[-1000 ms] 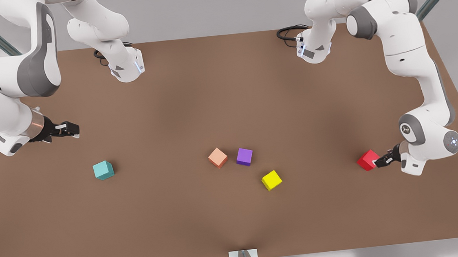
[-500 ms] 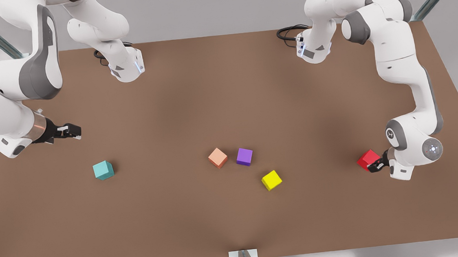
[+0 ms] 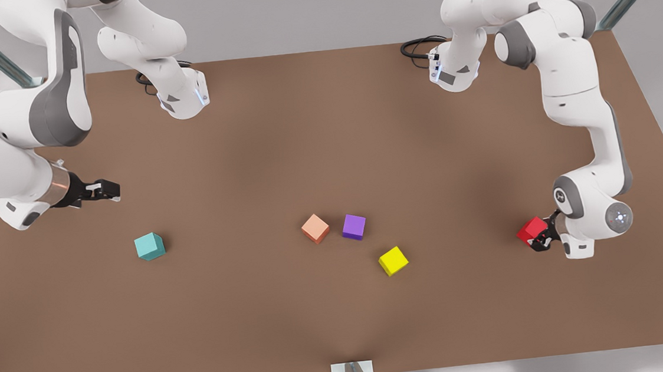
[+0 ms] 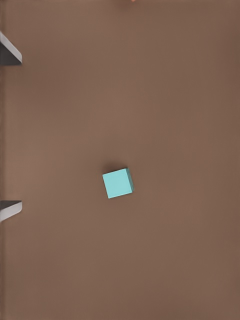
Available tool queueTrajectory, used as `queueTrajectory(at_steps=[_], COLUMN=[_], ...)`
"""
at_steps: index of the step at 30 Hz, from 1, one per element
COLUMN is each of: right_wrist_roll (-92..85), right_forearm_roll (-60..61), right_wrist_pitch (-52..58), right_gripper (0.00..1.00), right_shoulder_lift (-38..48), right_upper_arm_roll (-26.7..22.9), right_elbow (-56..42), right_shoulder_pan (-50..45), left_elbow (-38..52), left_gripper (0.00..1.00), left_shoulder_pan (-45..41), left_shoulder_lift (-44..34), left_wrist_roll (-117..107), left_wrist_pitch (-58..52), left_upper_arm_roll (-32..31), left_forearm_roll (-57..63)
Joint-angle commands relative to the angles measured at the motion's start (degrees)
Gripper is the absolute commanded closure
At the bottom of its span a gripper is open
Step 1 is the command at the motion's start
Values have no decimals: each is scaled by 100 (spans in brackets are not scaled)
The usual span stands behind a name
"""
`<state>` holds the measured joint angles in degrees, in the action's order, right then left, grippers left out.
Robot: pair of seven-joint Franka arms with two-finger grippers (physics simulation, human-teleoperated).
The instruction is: Pick up red wooden cube and pass to hand red wooden cube and place in blue wooden cube
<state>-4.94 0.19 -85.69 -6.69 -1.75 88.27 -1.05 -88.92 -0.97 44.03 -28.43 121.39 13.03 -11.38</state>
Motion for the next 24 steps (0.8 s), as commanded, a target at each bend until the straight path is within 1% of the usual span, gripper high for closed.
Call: queueTrajectory(at_steps=[1,7,8,9,10,11,12,13,15,16,17,18,19,20,21,22,23,24], right_wrist_roll=[2,11,2,19,20,20,20,20,20,20,20,20,20,11,37,2,-77,-498], right_forearm_roll=[7,7,25,25,25,25,25,25,25,25,25,25,25,33,25,60,507,693], right_wrist_pitch=[8,8,8,8,8,8,8,8,8,8,8,8,8,-1,-1,-53,-45,-44], right_gripper=[0,0,0,0,0,0,0,0,0,0,0,0,0,0,0,0,0,0], right_shoulder_lift=[-8,-8,-8,-17,-17,-26,-26,-26,-26,-34,-26,-26,-34,-104,-253,-438,-684,-851], right_upper_arm_roll=[-1,8,-1,-1,8,8,8,8,8,8,8,8,8,8,8,16,8,8], right_elbow=[-3,41,41,41,41,50,50,85,85,85,85,85,85,24,-107,-284,-521,-732], right_shoulder_pan=[-1,-9,-1,-10,-10,-10,-10,-10,-18,-18,-18,-18,-18,-27,-79,-247,-229,-247], left_elbow=[-20,-12,-12,-12,-12,-12,-12,6,41,243,769,1183,1385,1736,1869,1975,2159,2291], left_gripper=[0,0,4,29,37,39,44,44,43,43,43,43,42,43,43,44,44,44], left_shoulder_pan=[0,0,0,0,0,0,0,-17,-44,0,0,0,18,26,26,18,0,-35], left_shoulder_lift=[36,167,167,167,167,159,150,45,-483,-483,-466,-439,-448,-448,-448,-413,-220,18], left_wrist_roll=[-910,-910,-910,-910,-910,-910,-919,-954,-945,-945,-963,-946,-771,-743,-752,-735,-463,258], left_wrist_pitch=[244,438,543,543,543,543,543,517,-72,-335,-1054,-1873,-2407,-3155,-3323,-3324,-3236,-3061], left_upper_arm_roll=[-3,-73,-82,-90,-90,-99,-117,-257,-679,-890,-951,-996,-1424,-2119,-2532,-3245,-3562,-3983], left_forearm_roll=[-5,-5,-5,-5,-5,-5,-5,-5,-14,-5,-380,-1218,-1235,-1489,-1604,-1744,-2325,-2369])
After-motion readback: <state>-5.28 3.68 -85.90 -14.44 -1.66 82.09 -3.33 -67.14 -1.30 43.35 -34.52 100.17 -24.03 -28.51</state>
